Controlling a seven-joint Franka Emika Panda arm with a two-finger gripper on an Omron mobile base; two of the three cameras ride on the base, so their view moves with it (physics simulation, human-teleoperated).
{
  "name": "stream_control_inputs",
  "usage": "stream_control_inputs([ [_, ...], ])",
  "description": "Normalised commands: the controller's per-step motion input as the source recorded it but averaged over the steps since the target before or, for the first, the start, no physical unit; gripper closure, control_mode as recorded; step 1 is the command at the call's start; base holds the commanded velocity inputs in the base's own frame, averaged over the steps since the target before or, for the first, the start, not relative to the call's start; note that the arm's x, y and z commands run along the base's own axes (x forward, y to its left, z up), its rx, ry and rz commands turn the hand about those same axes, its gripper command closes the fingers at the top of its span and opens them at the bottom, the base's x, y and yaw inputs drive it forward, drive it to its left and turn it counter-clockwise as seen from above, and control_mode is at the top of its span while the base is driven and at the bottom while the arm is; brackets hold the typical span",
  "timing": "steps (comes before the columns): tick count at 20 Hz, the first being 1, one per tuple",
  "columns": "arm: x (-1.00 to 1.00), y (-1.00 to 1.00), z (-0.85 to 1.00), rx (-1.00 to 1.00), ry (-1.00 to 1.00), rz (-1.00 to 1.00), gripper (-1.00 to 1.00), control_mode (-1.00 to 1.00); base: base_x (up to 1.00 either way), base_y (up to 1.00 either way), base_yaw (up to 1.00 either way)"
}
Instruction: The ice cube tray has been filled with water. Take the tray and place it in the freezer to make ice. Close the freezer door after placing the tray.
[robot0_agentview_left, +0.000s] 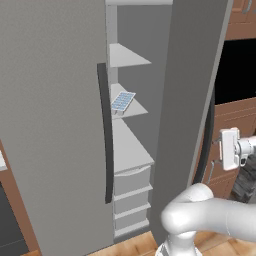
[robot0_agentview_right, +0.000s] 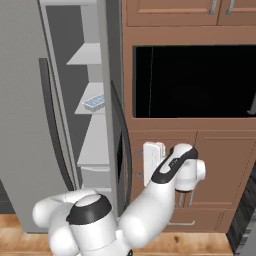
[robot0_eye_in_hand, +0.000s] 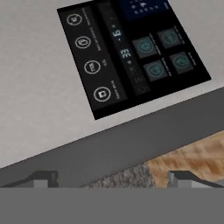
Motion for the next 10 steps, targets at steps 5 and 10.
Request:
stream_control_inputs([
  [5, 0.15, 0.0, -0.06, 0.0, 0.0, 0.0, -1.0, -1.0, 0.0, 0.0, 0.0],
  [10, 0.26, 0.0, -0.14, 0.0, 0.0, 0.0, -1.0, -1.0, 0.0, 0.0, 0.0],
])
